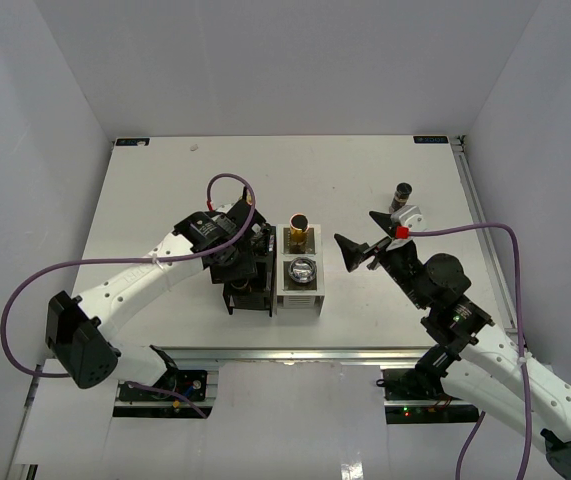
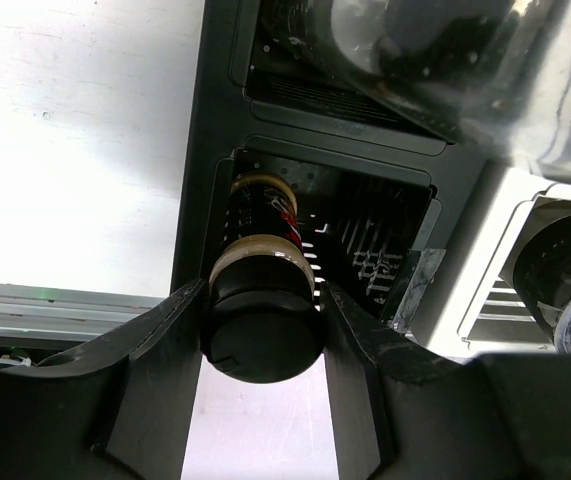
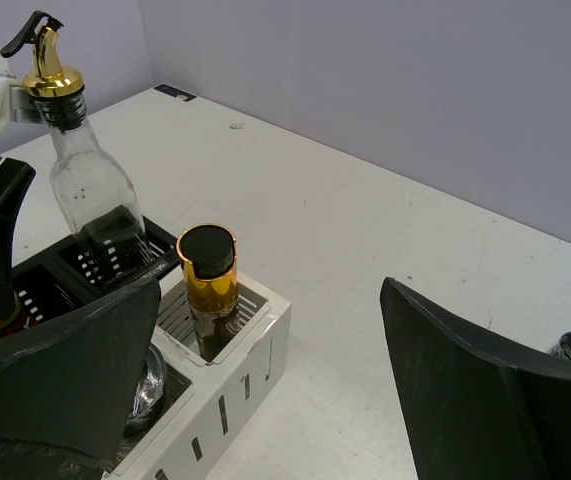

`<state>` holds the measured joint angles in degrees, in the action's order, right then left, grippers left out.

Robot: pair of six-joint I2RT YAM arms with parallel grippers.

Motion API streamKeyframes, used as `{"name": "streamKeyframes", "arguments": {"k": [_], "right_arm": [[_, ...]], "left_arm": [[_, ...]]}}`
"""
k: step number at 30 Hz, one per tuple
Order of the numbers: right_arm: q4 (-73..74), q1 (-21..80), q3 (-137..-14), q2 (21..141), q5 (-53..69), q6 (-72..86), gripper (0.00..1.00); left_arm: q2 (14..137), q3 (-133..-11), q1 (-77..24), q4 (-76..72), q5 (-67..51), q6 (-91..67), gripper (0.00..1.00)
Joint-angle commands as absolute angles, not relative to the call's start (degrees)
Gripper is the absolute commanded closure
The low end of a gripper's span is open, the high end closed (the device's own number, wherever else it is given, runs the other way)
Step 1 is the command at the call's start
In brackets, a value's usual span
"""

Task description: Organize the condiment bottles

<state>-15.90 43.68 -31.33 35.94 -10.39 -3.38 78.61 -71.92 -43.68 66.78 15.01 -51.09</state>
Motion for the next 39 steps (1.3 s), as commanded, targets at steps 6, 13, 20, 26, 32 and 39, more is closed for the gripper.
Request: {"name": "streamKeyframes", "arguments": {"k": [6,13,20,26,32,39], "right_arm": [[-16.5,43.8,-31.7,35.0,-11.4,-3.7,0.02],[-16.2,43.8,-31.9,34.8,-11.6,-3.7,0.02],[-15.7,43.8,-32.2,35.1,-11.9,-3.7,0.02],[-14.6,43.8,-33.4,35.0,-12.4,-3.9,0.02],[-10.1,43.8,-38.2,37.0,-18.0,-2.2,0.03],[4.0,42.8,-49.7,49.5,-20.8,0.7,0.02]], "left_arm": [[79.4,-72.1,-43.8,67.2,17.1,-51.2,0.3],[79.0,-73.9,-43.8,67.2,15.9,-50.9,0.27],[73.5,-78.0,-43.8,70.1,15.4,-50.8,0.2],[69.4,-78.7,-43.8,70.9,14.7,-50.0,0.16],[64.6,-80.4,-43.5,73.6,17.6,-50.0,0.22],[63.4,-82.4,-39.8,75.1,23.3,-48.6,0.56]]}}
